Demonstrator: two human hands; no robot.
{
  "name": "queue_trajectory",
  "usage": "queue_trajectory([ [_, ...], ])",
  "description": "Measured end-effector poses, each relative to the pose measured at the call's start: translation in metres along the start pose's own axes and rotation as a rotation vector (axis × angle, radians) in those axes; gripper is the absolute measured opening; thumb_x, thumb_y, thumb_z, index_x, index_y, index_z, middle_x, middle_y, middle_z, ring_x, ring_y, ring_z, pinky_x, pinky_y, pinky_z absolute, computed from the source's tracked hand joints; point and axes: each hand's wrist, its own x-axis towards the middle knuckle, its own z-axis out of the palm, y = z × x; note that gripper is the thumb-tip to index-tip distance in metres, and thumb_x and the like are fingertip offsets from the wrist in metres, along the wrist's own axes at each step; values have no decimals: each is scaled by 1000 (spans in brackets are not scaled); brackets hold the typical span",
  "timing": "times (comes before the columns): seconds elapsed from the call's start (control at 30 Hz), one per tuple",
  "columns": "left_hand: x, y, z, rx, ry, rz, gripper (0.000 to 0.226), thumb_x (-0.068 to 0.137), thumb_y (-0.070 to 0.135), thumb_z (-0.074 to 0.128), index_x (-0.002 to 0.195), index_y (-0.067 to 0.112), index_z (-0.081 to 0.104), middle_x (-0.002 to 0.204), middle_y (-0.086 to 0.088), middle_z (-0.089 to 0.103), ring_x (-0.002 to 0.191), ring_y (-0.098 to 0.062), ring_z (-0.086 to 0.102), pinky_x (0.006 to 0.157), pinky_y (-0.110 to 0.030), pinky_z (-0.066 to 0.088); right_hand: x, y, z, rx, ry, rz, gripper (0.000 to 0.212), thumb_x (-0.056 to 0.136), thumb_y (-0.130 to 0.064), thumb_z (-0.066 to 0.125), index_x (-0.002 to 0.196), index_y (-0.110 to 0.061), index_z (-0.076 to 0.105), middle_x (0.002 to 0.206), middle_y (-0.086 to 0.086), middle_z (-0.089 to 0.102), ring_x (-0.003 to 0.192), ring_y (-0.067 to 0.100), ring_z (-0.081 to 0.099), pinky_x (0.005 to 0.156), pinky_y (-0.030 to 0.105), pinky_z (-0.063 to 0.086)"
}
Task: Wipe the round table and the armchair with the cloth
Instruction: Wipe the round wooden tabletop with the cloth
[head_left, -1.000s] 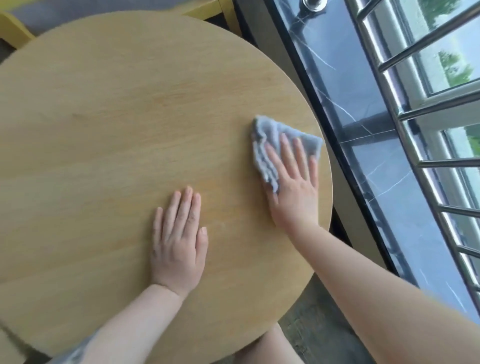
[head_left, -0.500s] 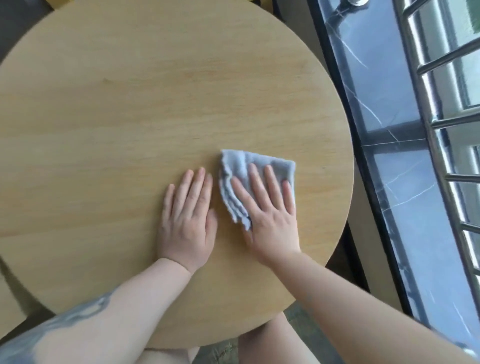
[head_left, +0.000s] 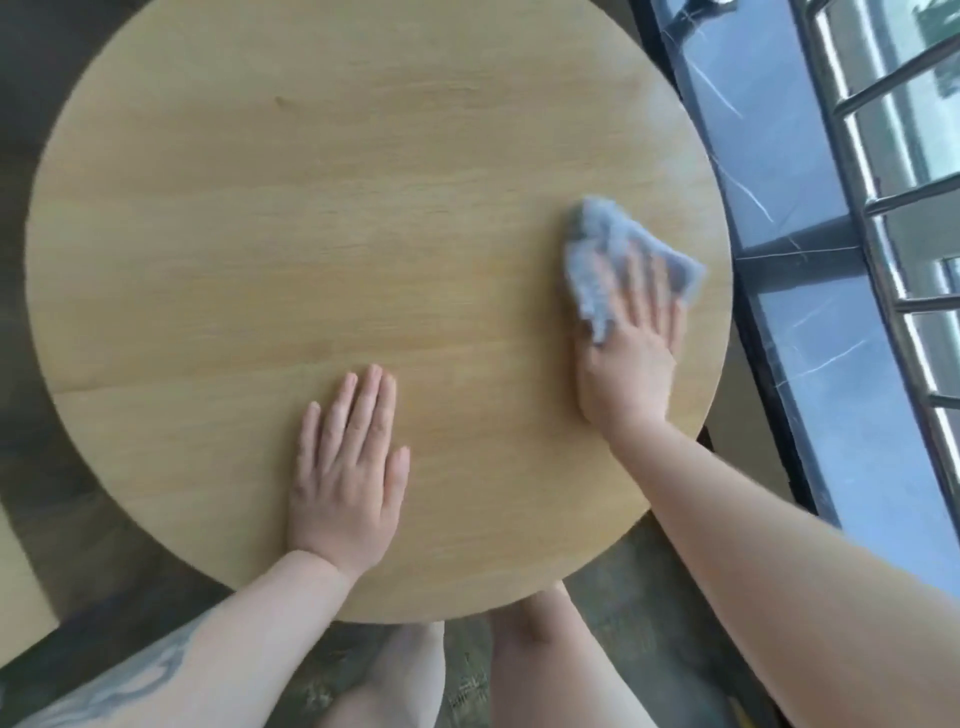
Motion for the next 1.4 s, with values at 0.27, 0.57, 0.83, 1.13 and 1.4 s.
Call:
queue_trajectory([
  [0.27, -33, -8, 11, 81, 9, -71, 61, 96, 37, 24, 152, 14, 14, 159, 1, 15, 145, -20, 14, 116, -45, 6, -74, -28, 21, -130, -127, -584, 73, 80, -26, 35, 150, -35, 15, 159, -3, 14, 147, 19, 6, 118, 43, 2],
  [0.57, -37, -13, 18, 86, 10, -48, 66, 93, 34, 25, 153, 12, 12, 161, -3, 11, 147, -20, 8, 116, -43, 1, -183, -69, 55, -15, -64, -494, 75, 80, -29, 57, 148, -35, 26, 158, -6, 20, 147, 17, 8, 118, 42, 4],
  [0.83, -83, 34, 37, 20, 48, -210, 69, 89, 29, 41, 152, 11, 17, 160, -3, 14, 146, -19, 13, 117, -41, 5, -217, -28, 56, -43, 2, -544, 72, 76, -27, 56, 145, -30, 37, 155, 1, 29, 146, 22, 17, 116, 45, 15],
  [1.13, -60, 70, 38, -17, 79, -343, 62, 93, 33, 27, 152, 15, 21, 159, -1, 18, 146, -18, 15, 116, -43, 6, -170, 20, 26, -58, -109, -567, 72, 80, -32, 42, 150, -30, 25, 159, 1, 15, 147, 24, 8, 118, 44, 8],
  [1.4, -33, 93, 36, -84, 115, -446, 61, 93, 33, 28, 152, 17, 23, 159, 0, 18, 146, -20, 13, 117, -41, 2, -71, 27, 6, -15, 43, 43, 65, 93, -33, 39, 151, -35, 12, 161, -3, 6, 147, 19, -4, 119, 40, -5],
])
